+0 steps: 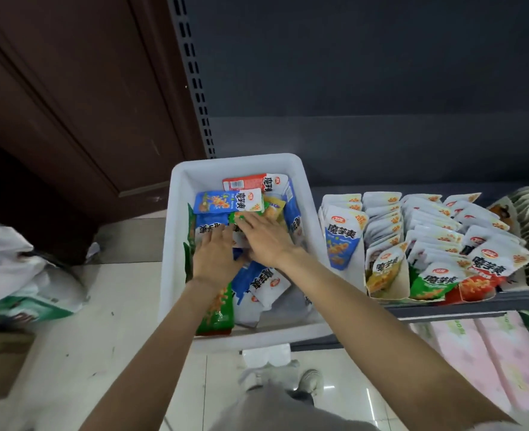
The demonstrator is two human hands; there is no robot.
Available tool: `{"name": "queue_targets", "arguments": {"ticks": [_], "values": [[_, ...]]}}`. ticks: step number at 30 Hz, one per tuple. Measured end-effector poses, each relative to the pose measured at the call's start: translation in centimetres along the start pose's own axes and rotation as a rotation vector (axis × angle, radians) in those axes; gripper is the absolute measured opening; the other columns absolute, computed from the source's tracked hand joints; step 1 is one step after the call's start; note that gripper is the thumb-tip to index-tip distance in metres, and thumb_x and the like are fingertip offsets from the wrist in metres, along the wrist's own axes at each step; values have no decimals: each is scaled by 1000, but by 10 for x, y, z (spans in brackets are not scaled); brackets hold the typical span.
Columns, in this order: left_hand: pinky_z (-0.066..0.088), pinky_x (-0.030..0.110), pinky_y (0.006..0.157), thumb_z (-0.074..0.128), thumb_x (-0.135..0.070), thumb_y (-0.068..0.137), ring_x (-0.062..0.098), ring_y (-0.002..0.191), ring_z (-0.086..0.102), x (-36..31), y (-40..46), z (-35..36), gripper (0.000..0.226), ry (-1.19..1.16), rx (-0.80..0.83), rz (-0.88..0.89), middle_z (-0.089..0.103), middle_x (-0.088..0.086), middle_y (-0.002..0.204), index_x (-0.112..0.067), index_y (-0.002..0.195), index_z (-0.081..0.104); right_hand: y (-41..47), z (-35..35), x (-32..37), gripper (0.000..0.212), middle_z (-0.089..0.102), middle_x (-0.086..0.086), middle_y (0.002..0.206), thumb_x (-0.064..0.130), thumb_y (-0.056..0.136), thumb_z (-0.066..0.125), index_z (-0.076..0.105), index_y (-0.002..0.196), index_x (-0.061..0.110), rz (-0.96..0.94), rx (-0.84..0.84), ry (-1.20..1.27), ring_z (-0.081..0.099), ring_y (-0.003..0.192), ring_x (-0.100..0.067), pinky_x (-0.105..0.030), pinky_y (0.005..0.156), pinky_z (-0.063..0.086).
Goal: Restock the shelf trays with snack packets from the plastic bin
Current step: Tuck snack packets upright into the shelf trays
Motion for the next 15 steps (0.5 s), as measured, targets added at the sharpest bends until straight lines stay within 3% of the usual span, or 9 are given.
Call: {"name": "queue_targets", "arguments": {"ticks": [2,4,6,9,12,15], "values": [[18,35,114,57,-50,86,25,138,26,3,2,3,77,-5,4,1,32,6,149,-13,145,25,8,11,2,72,18,-8,157,16,90,60,20,150,11,3,48,-56,22,143,-24,-38,114,22],[20,34,114,56,-51,86,22,138,28,7,2,4,76,-14,-14,14,35,6,148,-12,144,27,6,10,3,53,36,-10,148,11,93,53,35,143,9,2,-28,-109,41,132,-25,-37,102,38],[21,33,114,56,-51,86,22,137,28,10,0,4,76,-57,12,20,35,6,148,-13,145,28,-3,2,8,33,54,-8,129,8,94,47,50,127,9,-44,-88,-197,57,112,-25,-35,84,47],[29,39,109,65,-46,83,23,136,29,6,-10,-13,77,-340,-49,26,35,5,147,-19,145,28,-24,-19,6,26,66,-9,101,3,92,46,56,114,11,-25,-146,-178,65,93,-28,-35,69,46],[34,29,106,72,-39,79,12,132,34,3,-32,-48,75,-675,-303,58,37,-5,144,-29,142,32,-54,-60,-11,22,70,-11,85,16,98,45,58,114,11,150,-444,120,67,73,-30,-34,61,47],[27,11,103,74,-40,76,0,129,32,-23,-51,-70,76,-665,-315,226,37,-16,142,-31,141,35,-89,-88,-33,18,73,-2,81,13,95,53,63,110,12,319,-645,732,68,63,-19,-35,58,55]]}}
Point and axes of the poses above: each hand's wrist, its own y-axis towards the middle knuckle, its own z-axis out of the palm, x = y × z, the point moved 7 cm from there along y, towards the middle knuckle
